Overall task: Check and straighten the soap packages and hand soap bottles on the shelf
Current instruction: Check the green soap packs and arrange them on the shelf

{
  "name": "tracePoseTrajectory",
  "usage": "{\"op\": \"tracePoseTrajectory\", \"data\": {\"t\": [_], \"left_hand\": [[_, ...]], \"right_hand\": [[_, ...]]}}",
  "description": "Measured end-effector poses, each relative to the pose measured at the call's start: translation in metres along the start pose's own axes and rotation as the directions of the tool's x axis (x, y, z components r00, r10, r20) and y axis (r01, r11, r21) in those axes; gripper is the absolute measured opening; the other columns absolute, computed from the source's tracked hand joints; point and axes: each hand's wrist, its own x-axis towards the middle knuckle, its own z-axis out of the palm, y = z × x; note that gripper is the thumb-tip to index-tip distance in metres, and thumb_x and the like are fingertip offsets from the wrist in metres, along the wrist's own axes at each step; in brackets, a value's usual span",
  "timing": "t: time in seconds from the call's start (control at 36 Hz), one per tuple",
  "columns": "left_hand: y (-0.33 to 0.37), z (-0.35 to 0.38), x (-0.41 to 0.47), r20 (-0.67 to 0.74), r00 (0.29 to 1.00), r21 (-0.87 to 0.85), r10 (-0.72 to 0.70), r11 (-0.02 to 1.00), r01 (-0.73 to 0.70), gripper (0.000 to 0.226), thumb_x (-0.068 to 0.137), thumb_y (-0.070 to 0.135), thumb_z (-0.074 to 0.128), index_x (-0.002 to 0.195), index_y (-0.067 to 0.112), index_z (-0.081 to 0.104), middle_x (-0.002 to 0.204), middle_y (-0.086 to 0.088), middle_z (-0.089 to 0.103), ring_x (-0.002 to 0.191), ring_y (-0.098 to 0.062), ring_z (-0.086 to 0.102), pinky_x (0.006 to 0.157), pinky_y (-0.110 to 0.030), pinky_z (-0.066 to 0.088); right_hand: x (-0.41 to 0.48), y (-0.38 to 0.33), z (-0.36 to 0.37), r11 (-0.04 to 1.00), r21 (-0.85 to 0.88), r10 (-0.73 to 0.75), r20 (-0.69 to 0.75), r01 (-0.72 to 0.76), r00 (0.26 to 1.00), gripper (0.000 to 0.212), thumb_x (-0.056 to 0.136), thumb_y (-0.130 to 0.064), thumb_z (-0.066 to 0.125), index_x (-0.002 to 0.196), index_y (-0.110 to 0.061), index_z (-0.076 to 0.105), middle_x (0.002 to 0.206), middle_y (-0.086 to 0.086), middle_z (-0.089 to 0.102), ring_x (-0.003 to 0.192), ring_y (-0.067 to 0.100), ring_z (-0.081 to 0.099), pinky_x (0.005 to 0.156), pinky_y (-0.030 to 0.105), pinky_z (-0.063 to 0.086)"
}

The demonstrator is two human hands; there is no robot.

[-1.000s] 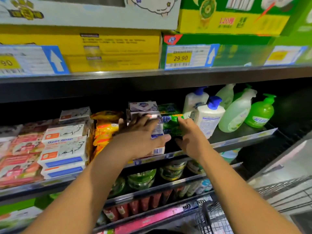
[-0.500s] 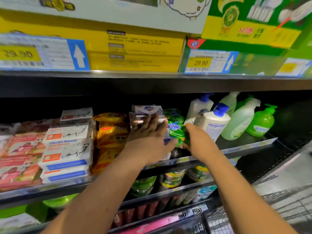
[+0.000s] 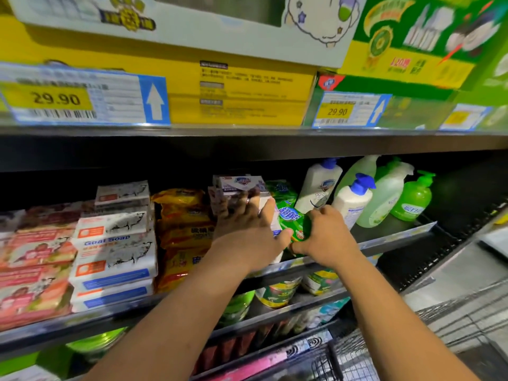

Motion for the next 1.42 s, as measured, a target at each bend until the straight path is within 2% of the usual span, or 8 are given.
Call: {"op": "tracePoseTrajectory", "data": {"t": [0.47,0.58,0.78,0.92,1.0,1.17,1.28,1.42], "left_hand": [[-0.001,0.001,-0.002,-0.008,0.999,0.006,0.035,0.999,-0.035,0.082,0.088,0.071,0.007,0.157,0.028,0.004,0.166,-0.003,-0.005,0.152,-0.026,-0.008,0.12,-0.055,-0.004],[-0.002,-0.003,-0.003,0.009,0.999,-0.018,0.052,0.999,-0.052,0.084,0.084,0.07,0.0,0.158,0.03,0.001,0.166,-0.001,-0.008,0.152,-0.024,-0.01,0.12,-0.052,-0.012],[-0.009,-0.017,-0.009,-0.01,0.967,-0.13,0.255,0.958,-0.254,0.078,0.083,0.059,0.029,0.151,0.049,-0.007,0.163,0.012,-0.017,0.15,-0.016,-0.019,0.115,-0.059,-0.014],[-0.001,-0.012,-0.018,-0.259,0.755,-0.387,0.603,0.651,-0.653,0.099,0.074,0.047,0.07,0.155,0.038,0.013,0.161,0.029,-0.002,0.15,-0.001,0.004,0.123,-0.03,0.011],[0.013,-0.016,-0.023,-0.225,0.83,-0.748,0.51,0.455,-0.482,0.098,0.07,0.037,0.084,0.15,0.042,0.027,0.155,0.024,0.029,0.143,-0.004,0.033,0.115,-0.03,0.034],[0.039,-0.02,-0.023,-0.056,0.926,-0.995,0.374,0.053,-0.081,0.062,0.071,0.026,0.083,0.126,0.041,0.059,0.122,0.005,0.067,0.112,-0.018,0.065,0.092,-0.04,0.054],[0.056,-0.021,-0.019,0.088,0.968,-0.995,0.234,-0.024,0.097,0.041,0.07,0.023,0.084,0.105,0.04,0.069,0.102,0.005,0.074,0.093,-0.021,0.071,0.083,-0.043,0.058],[0.056,-0.021,-0.016,0.145,0.93,-0.988,0.337,0.098,0.118,0.051,0.076,0.031,0.082,0.119,0.051,0.061,0.117,0.009,0.071,0.106,-0.021,0.069,0.1,-0.052,0.05]], "right_hand": [[-0.039,0.02,-0.04,0.949,0.316,0.037,-0.168,0.018,0.985,0.081,0.059,-0.042,0.08,0.132,-0.014,0.058,0.119,0.001,0.063,0.113,0.024,0.057,0.098,0.038,0.044],[-0.069,0.023,-0.053,0.723,0.689,0.225,-0.178,-0.041,0.958,0.075,0.061,-0.025,0.089,0.126,-0.023,0.053,0.114,-0.012,0.06,0.098,-0.012,0.059,0.084,0.004,0.04],[-0.097,0.034,-0.055,0.158,0.984,0.373,0.018,-0.083,0.928,0.067,0.054,-0.027,0.091,0.112,-0.014,0.061,0.097,-0.003,0.071,0.085,0.012,0.068,0.074,0.026,0.058],[-0.112,0.022,-0.056,-0.23,0.944,0.323,0.303,-0.237,0.897,0.077,0.045,-0.041,0.095,0.106,-0.001,0.071,0.103,0.02,0.073,0.083,0.028,0.071,0.073,0.036,0.058],[-0.12,0.012,-0.065,-0.366,0.867,0.205,0.43,-0.339,0.879,0.033,0.08,-0.028,0.068,0.103,-0.006,0.078,0.111,0.022,0.072,0.092,0.031,0.074,0.074,0.038,0.062],[-0.125,0.019,-0.067,-0.313,0.874,0.114,0.422,-0.371,0.899,0.071,0.072,-0.065,0.074,0.123,-0.016,0.07,0.126,0.018,0.067,0.11,0.034,0.068,0.092,0.048,0.055],[-0.125,0.033,-0.067,-0.253,0.926,0.149,0.323,-0.28,0.934,0.09,0.055,-0.052,0.093,0.129,-0.012,0.061,0.129,0.02,0.064,0.119,0.04,0.061,0.105,0.065,0.042],[-0.121,0.033,-0.065,-0.284,0.928,0.266,0.32,-0.243,0.909,0.047,0.077,-0.03,0.077,0.119,-0.01,0.067,0.123,0.026,0.065,0.109,0.04,0.064,0.103,0.065,0.04]]}}
